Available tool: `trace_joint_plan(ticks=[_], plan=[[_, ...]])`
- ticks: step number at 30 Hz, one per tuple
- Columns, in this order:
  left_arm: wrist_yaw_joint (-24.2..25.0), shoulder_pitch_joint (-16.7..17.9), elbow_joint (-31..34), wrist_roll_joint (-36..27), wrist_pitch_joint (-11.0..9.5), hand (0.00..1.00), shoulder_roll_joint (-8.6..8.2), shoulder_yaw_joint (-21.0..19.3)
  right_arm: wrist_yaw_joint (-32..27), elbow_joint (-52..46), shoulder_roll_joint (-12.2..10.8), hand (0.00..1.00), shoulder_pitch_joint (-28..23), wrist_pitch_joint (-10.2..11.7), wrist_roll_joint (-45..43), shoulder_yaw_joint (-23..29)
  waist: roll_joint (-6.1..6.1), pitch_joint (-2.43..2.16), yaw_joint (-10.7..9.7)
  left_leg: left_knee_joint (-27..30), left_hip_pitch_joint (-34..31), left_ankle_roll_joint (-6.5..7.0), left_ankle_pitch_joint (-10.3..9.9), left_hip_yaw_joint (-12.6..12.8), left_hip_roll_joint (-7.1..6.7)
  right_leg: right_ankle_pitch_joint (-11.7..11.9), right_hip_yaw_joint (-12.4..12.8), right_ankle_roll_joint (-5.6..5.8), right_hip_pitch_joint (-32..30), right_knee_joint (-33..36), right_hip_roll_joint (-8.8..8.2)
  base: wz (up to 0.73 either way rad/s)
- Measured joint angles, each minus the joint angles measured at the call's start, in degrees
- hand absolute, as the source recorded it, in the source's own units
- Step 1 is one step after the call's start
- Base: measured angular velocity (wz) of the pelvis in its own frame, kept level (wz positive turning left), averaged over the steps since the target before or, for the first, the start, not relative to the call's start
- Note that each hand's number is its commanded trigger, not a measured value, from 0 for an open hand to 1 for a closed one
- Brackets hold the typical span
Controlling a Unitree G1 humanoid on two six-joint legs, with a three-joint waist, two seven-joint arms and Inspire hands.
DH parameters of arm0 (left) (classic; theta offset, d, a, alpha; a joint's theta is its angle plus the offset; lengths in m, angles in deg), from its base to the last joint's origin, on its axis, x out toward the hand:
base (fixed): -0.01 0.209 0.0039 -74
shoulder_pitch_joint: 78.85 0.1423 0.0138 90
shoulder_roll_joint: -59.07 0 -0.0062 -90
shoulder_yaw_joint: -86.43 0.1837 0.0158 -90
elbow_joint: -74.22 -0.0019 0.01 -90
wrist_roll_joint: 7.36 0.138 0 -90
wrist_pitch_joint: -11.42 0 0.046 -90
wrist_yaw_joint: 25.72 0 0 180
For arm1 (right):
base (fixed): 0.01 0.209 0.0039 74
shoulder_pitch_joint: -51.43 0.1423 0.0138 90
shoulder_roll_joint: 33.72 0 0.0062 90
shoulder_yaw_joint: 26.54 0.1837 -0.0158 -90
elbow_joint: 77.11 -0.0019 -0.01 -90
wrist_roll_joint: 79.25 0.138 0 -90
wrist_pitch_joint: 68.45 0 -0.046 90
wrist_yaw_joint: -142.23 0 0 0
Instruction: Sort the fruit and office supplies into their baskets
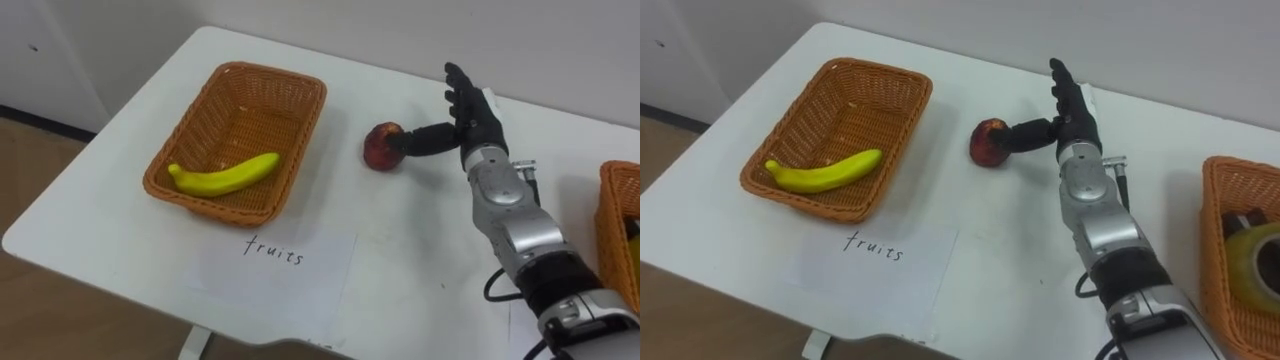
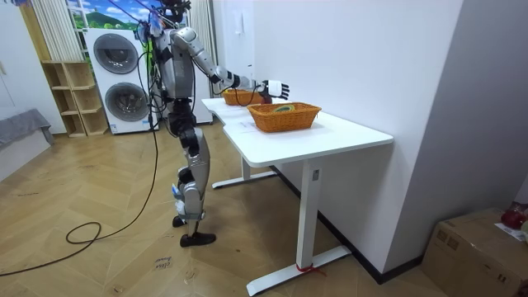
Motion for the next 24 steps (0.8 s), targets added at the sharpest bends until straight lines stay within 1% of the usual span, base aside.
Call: trace_joint_plan(ticks=[5,16,21,24], plan=[[0.0,0.2,-0.3,-0.1,0.0,0.0,-0.24,0.9,0.9,0.0,-0.2,0.0,-1.4,0.1,-0.1,-1.3,0.03,0.0,0.0,0.0,-0.1,0.0,0.0,0.0,-0.01,0.0,0.0,0.0,0.0,0.0,-0.01,0.0],[0.0,0.4,-1.0,-0.6,0.3,0.0,-0.26,1.4,2.0,0.0,-0.4,0.0,-1.6,0.1,-2.7,-1.3,0.06,-0.04,0.0,0.6,-0.5,0.0,0.0,-0.4,-0.06,0.0,-0.7,0.0,0.0,0.1,-0.13,0.02],[0.0,0.6,-1.0,-0.7,0.5,0.0,-0.27,1.9,3.4,0.0,-0.4,0.0,-1.6,0.0,-3.1,-3.0,0.04,-0.05,0.1,0.9,-0.6,0.0,0.0,-0.6,-0.06,0.0,-0.8,-0.05,0.0,0.2,-0.14,0.0],[0.0,0.5,-1.0,-0.9,0.4,0.0,-0.27,1.9,4.5,0.3,-0.6,0.0,-1.7,0.0,-3.1,-3.9,0.03,-0.06,0.0,1.1,-0.9,0.0,0.0,-0.9,-0.12,0.1,-1.3,-0.09,0.0,0.2,-0.21,0.08]])
